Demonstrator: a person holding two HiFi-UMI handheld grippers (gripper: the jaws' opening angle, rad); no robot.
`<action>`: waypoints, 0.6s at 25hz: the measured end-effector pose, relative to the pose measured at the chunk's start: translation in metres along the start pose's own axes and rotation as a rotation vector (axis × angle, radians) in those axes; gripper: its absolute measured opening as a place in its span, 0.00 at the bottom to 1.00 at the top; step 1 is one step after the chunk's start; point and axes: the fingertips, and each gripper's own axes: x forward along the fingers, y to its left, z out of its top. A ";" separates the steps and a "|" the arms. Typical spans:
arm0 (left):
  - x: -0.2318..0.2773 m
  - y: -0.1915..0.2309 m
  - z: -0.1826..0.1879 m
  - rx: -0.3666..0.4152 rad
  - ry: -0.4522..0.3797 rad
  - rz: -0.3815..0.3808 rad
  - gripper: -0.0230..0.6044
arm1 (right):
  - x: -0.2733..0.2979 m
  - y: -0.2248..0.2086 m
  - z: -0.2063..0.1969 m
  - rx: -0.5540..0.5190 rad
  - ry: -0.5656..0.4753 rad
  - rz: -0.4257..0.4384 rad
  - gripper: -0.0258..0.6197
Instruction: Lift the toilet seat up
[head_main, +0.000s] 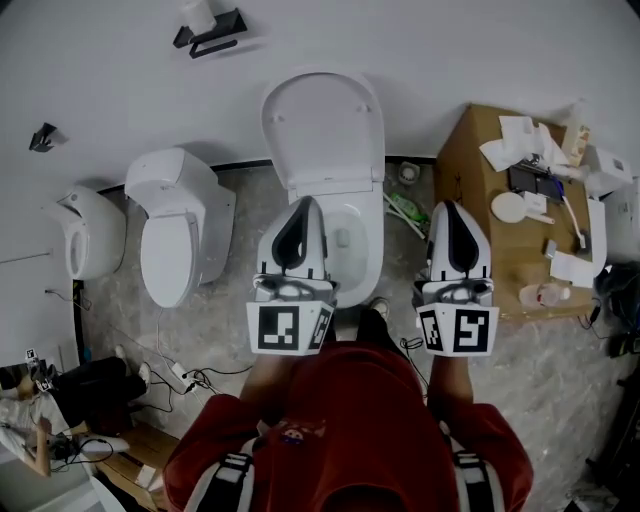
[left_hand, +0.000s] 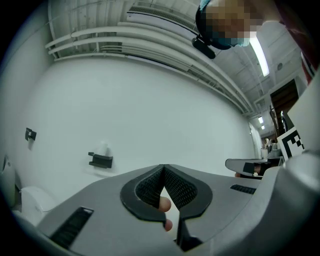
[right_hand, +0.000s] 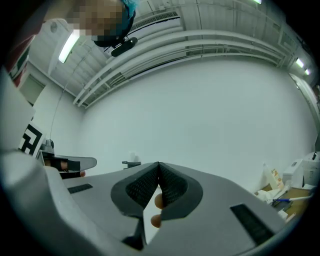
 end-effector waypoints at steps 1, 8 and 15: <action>-0.002 -0.003 -0.001 0.003 0.003 0.008 0.05 | -0.002 -0.002 -0.002 0.008 0.004 0.006 0.06; -0.016 -0.006 -0.003 0.013 0.008 0.036 0.05 | -0.013 -0.004 -0.007 0.037 0.011 0.026 0.06; -0.030 0.026 0.004 0.008 -0.005 0.067 0.05 | -0.004 0.028 -0.007 0.025 0.014 0.065 0.06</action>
